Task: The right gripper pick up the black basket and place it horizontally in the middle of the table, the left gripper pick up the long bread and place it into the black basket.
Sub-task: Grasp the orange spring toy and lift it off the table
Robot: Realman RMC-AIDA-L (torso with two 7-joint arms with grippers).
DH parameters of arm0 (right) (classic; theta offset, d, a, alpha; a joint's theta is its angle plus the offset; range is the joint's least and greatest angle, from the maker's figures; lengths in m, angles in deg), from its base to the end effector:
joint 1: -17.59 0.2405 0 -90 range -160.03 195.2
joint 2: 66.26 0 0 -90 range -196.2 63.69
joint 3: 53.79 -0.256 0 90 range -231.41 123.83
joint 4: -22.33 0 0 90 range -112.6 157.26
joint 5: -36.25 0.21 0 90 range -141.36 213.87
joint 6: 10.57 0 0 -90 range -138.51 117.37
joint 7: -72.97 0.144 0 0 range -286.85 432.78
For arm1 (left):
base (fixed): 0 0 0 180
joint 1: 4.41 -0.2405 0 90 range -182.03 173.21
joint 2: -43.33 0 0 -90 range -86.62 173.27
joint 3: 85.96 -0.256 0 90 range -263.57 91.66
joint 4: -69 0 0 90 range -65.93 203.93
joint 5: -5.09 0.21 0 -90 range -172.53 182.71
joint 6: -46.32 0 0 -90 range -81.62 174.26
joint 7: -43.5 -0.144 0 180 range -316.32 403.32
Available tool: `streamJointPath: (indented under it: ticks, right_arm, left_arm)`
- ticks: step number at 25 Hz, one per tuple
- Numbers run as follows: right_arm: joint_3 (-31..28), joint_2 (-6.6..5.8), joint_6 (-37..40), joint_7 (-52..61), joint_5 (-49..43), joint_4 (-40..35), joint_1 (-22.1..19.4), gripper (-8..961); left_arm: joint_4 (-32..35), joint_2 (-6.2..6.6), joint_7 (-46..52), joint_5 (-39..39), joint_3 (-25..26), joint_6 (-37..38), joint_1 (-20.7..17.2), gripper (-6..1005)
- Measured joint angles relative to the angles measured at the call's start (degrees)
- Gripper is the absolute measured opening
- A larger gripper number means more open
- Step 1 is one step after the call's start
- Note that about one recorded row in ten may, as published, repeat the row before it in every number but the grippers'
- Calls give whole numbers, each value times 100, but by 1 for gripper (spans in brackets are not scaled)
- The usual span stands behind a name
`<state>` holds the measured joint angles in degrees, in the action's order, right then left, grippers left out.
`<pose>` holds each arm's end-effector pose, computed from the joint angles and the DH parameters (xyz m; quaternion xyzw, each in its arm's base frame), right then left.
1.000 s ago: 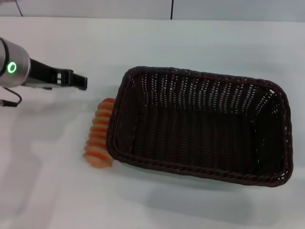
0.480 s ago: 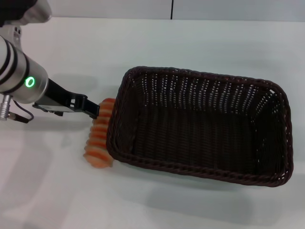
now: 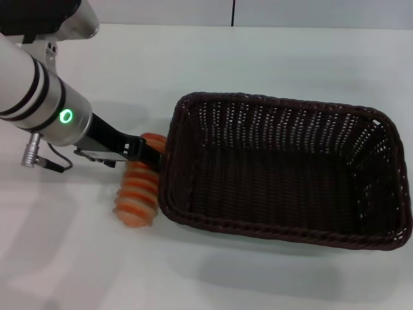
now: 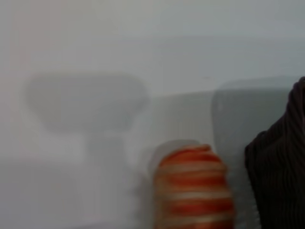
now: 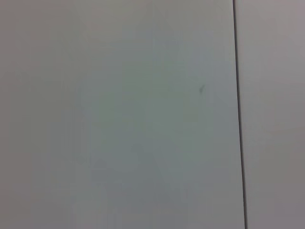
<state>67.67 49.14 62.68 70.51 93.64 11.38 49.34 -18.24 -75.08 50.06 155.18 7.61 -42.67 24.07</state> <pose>0.3025 0.3796 0.0634 -0.5853 0.1364 0.3297 0.7280 -0.1773 0.3355 0.0028 -0.7762 -0.5685 0.1133 0.2481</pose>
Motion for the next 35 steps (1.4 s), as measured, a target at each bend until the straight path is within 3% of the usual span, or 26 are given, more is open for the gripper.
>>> streamJointPath:
  ticks: [22,35]
  right_arm:
    - [0,-52,49,-2,-228,-82,-36,362]
    - [-18,-39,50,-19,-237,-83,-15,363]
  left_arm:
    - [401,34,-169,164,-135,278,32,858]
    - [612,2,-216,-127,-173,407,97,856]
